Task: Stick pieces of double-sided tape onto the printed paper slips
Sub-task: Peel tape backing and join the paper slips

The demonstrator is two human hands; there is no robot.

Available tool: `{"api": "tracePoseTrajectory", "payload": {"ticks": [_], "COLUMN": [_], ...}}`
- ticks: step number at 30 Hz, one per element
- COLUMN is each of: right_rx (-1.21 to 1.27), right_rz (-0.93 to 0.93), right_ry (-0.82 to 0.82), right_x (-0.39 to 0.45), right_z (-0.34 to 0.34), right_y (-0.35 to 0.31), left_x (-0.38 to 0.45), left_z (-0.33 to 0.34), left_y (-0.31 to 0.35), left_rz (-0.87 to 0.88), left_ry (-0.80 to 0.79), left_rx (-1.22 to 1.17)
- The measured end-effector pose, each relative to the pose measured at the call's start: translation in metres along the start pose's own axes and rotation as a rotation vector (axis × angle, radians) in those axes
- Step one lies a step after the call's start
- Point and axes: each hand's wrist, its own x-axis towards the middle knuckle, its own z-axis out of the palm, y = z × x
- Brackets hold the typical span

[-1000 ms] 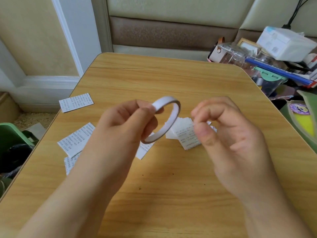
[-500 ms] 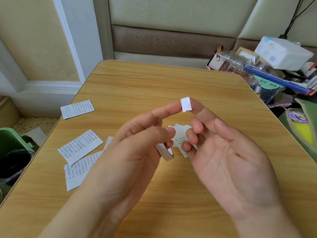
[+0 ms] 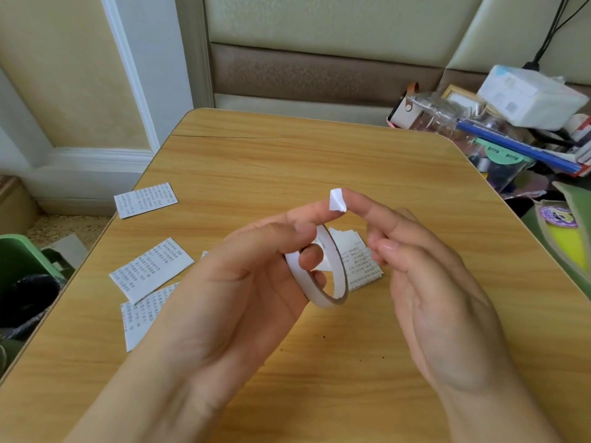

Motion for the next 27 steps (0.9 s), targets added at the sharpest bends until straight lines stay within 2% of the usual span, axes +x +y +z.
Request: {"api": "tracePoseTrajectory", "payload": {"ticks": [9, 21, 27], "right_rx": [-0.433, -0.496, -0.591], "right_rz": [-0.106, -0.149, -0.090], "right_ry": [0.043, 0.098, 0.191], "right_x": [-0.002, -0.001, 0.000], "right_z": [-0.005, -0.006, -0.006], "right_y": [0.001, 0.004, 0.008], "left_x": [0.002, 0.000, -0.001], "left_z": [-0.001, -0.001, -0.001], "left_y": [-0.001, -0.001, 0.002], "left_rz": [-0.033, -0.037, -0.025], "left_ry": [0.003, -0.002, -0.031], "left_rx": [-0.041, -0.076, -0.095]}}
